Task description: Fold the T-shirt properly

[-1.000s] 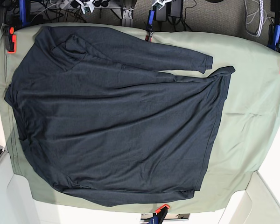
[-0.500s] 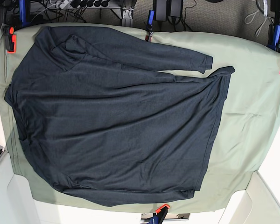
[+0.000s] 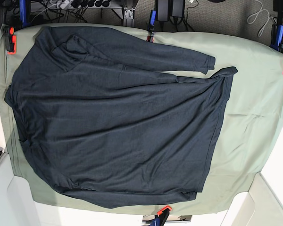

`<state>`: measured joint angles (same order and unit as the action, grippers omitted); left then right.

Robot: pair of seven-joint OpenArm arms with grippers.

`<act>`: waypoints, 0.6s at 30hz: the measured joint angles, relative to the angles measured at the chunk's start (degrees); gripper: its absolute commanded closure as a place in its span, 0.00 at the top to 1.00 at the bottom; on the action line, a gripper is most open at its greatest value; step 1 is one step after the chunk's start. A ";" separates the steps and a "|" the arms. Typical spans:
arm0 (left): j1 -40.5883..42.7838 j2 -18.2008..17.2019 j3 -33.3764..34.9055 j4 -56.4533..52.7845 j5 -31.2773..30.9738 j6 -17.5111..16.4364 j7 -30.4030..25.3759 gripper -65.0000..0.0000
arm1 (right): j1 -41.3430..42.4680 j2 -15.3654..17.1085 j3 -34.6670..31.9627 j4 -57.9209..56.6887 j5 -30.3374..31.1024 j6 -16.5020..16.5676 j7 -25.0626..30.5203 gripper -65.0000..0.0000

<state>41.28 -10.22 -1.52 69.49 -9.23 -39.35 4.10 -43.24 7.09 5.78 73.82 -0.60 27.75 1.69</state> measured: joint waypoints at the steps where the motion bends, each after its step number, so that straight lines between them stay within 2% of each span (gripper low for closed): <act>1: 0.81 -0.15 -0.61 1.46 -0.48 0.11 0.20 0.30 | -1.40 0.44 0.04 2.23 0.04 -0.07 -0.02 0.41; 9: 6.88 -0.37 -7.37 13.11 -4.57 0.07 1.25 0.30 | -12.94 2.47 1.79 22.01 4.17 0.31 -0.79 0.41; 11: 7.78 -1.64 -8.20 15.08 -7.43 0.09 2.93 0.30 | -15.15 2.64 3.69 26.95 6.25 0.24 -1.36 0.41; 16: 10.03 -5.25 -10.32 20.11 -10.45 0.22 4.22 0.30 | -17.00 2.73 10.23 38.97 13.42 0.24 -8.68 0.41; 18: 10.91 -6.34 -10.45 22.49 -10.67 0.15 4.61 0.39 | -17.11 2.73 13.38 42.64 15.98 0.04 -10.64 0.41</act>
<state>52.18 -16.56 -11.97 91.98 -19.90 -39.20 8.71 -60.36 9.82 19.16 116.46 15.38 27.79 -8.95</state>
